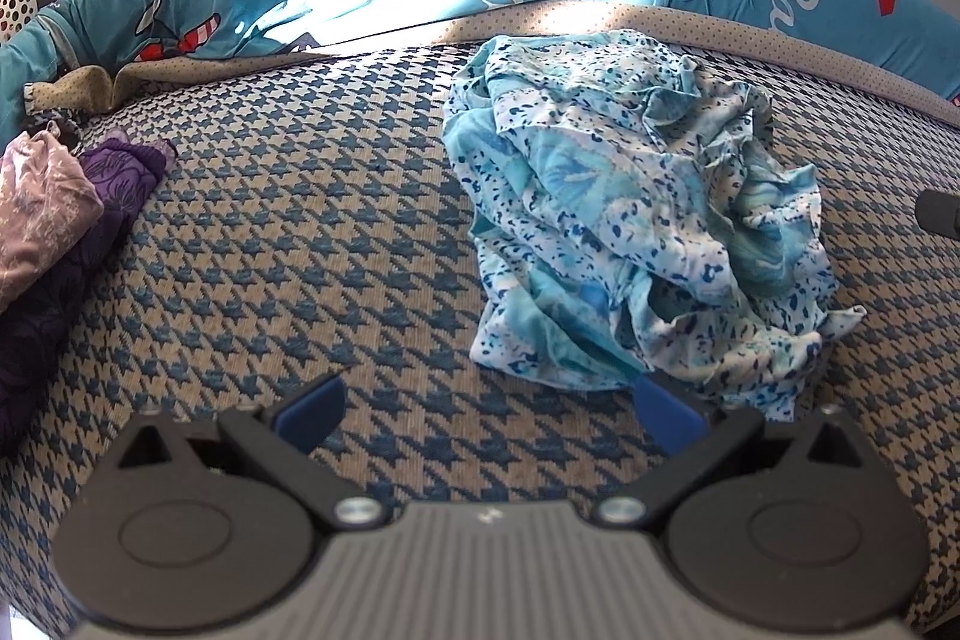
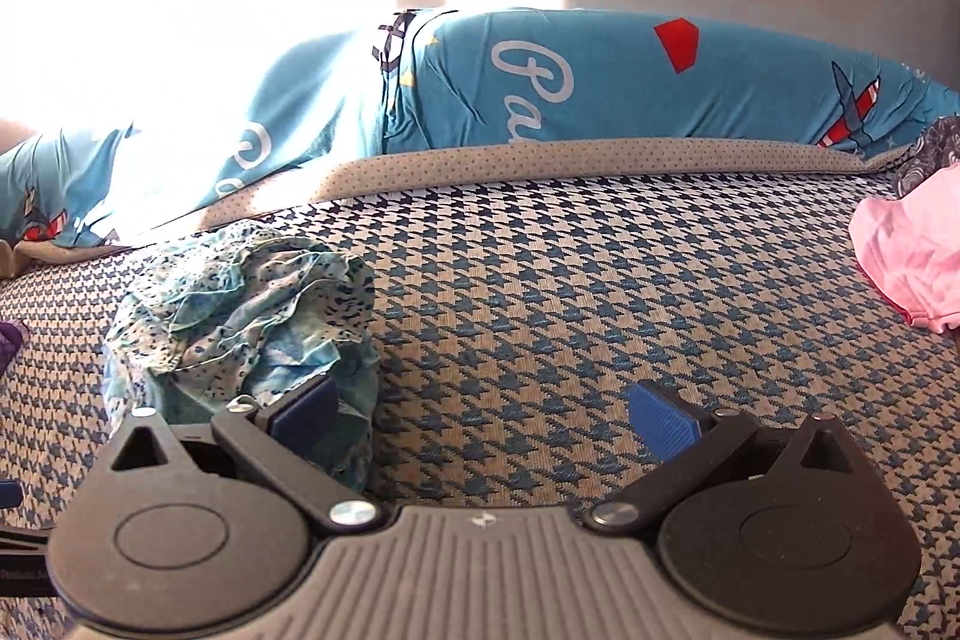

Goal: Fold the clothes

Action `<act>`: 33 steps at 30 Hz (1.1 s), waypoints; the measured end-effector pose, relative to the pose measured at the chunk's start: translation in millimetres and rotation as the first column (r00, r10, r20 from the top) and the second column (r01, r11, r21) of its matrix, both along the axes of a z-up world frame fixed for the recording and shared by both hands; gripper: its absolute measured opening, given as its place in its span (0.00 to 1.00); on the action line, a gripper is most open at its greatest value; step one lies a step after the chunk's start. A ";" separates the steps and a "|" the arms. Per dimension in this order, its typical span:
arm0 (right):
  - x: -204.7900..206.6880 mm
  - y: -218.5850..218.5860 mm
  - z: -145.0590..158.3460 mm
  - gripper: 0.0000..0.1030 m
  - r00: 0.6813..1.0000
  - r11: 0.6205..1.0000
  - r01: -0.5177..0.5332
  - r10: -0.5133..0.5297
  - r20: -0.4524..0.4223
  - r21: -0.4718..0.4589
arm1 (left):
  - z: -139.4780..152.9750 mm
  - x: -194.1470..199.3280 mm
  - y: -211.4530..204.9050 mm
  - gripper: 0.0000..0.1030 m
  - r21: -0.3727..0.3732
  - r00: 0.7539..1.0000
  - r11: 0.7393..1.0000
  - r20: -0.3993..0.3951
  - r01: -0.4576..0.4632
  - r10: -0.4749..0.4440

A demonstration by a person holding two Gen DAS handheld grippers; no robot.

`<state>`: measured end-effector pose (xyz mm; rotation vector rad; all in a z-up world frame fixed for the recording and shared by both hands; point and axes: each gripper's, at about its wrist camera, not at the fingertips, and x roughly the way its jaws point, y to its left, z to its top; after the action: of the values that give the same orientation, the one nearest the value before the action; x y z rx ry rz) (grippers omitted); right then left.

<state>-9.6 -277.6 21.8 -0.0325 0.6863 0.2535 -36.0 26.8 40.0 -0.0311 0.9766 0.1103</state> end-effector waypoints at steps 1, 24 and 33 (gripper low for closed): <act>-0.7 4.8 0.6 1.00 1.000 1.000 -0.016 0.016 0.002 0.004 | -0.6 -0.1 -0.9 1.00 0.003 1.000 1.000 -0.003 0.001 -0.001; 0.3 43.1 1.5 1.00 0.993 0.995 -0.099 0.101 -0.069 0.030 | -10.7 3.0 -9.7 1.00 0.047 0.997 0.999 -0.072 0.017 -0.014; 1.2 48.1 -0.5 1.00 0.991 0.995 -0.097 0.097 -0.089 -0.005 | -10.1 -2.5 -26.3 1.00 0.052 0.994 0.994 -0.067 0.092 -0.089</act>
<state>-8.4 -229.4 21.3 -0.0643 0.7757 0.3467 -38.4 0.5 29.9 0.0676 1.0378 0.0551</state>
